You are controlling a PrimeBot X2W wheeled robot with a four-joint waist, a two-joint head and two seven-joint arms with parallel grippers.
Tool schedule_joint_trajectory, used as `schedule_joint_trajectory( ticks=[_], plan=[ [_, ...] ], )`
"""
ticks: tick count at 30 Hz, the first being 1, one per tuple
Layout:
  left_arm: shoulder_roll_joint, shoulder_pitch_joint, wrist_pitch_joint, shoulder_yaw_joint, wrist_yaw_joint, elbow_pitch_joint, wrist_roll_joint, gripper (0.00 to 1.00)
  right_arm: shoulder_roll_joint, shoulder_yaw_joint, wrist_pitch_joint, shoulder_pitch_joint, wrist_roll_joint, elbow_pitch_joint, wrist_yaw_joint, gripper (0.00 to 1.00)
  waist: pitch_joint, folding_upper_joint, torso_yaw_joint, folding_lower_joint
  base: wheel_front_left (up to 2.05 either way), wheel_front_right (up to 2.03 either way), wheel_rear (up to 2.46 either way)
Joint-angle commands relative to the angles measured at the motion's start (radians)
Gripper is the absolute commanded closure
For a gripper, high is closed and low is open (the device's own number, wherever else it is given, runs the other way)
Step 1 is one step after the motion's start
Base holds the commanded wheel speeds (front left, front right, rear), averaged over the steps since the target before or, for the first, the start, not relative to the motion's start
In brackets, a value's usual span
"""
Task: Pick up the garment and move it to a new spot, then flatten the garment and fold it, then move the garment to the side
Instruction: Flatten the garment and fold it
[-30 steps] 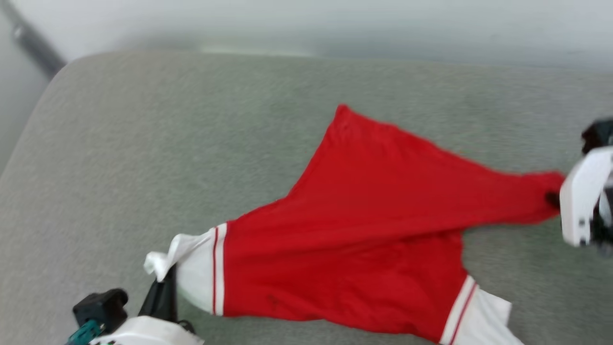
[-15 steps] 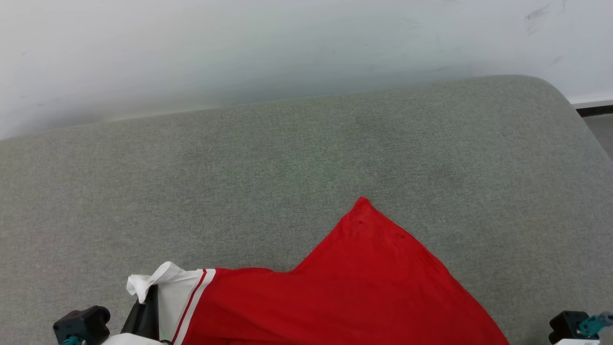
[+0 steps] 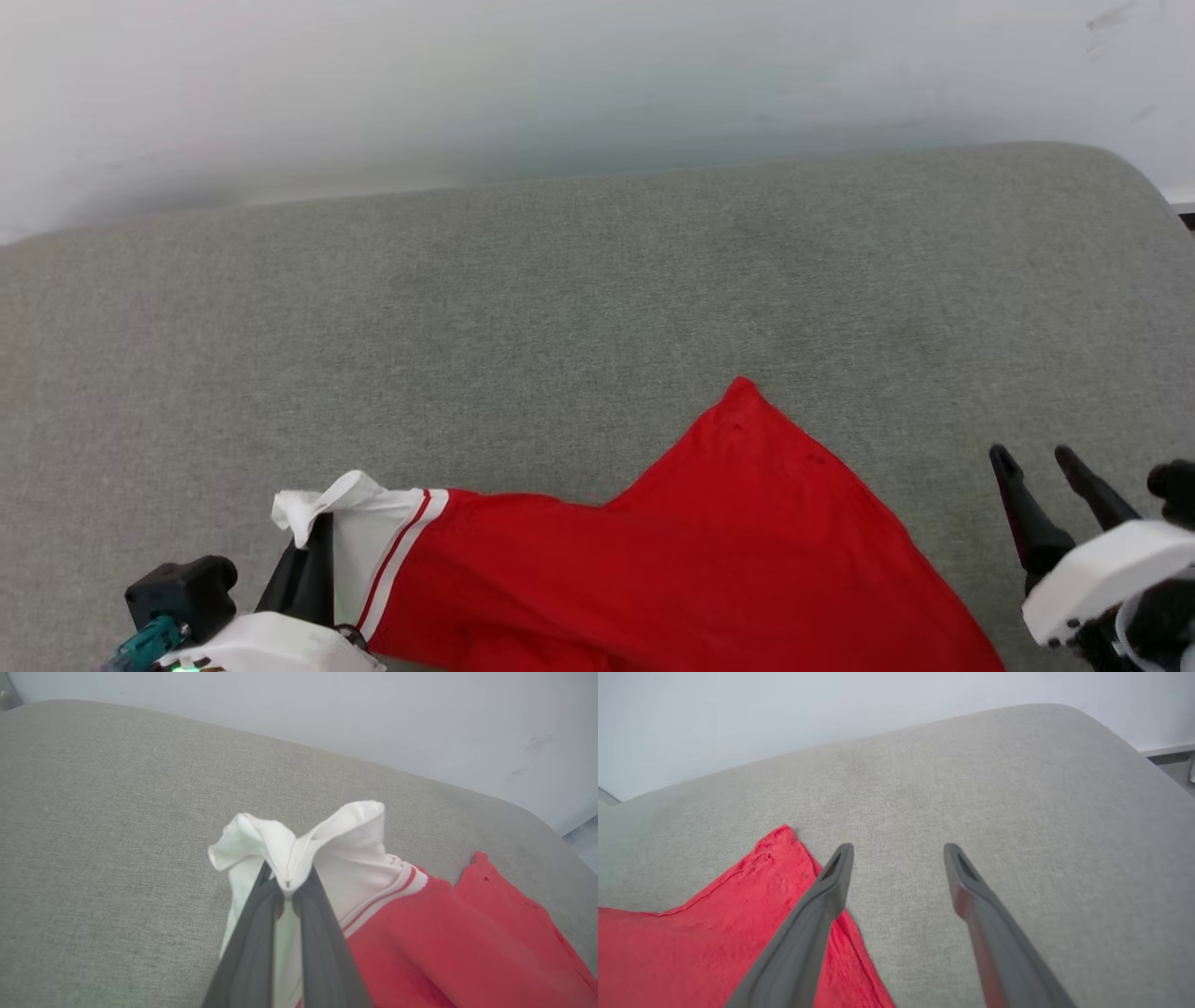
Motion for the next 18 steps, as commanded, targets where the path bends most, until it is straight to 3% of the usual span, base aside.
schedule_joint_trajectory(
  ticks=[1,5,8,18],
  plan=[
    [-0.002,-0.014,-0.001,0.003,-0.004,-0.003,0.007,1.0,-0.007,0.004,-0.003,-0.022,-0.001,0.005,-0.001,0.0,0.013,0.0,0.013,0.0001,0.0,0.0,0.0],
    [-0.014,-0.058,-0.006,-0.013,-0.015,-0.002,0.016,1.0,-0.039,0.059,-0.022,-0.16,0.007,0.073,-0.001,0.0,0.049,0.0,0.05,0.0001,0.0,0.0,0.0],
    [-0.026,-0.097,-0.011,-0.029,-0.027,0.006,0.024,1.0,-0.08,0.117,0.028,-0.267,0.029,0.12,-0.001,0.0,0.078,0.0,0.084,0.0001,0.0,0.0,0.0],
    [-0.077,-0.209,-0.03,-0.082,-0.08,0.047,0.046,1.0,-0.214,0.392,0.515,-0.527,0.213,0.228,-0.001,0.0,0.157,0.0,0.184,0.0001,0.0,0.0,0.0]
  ],
)
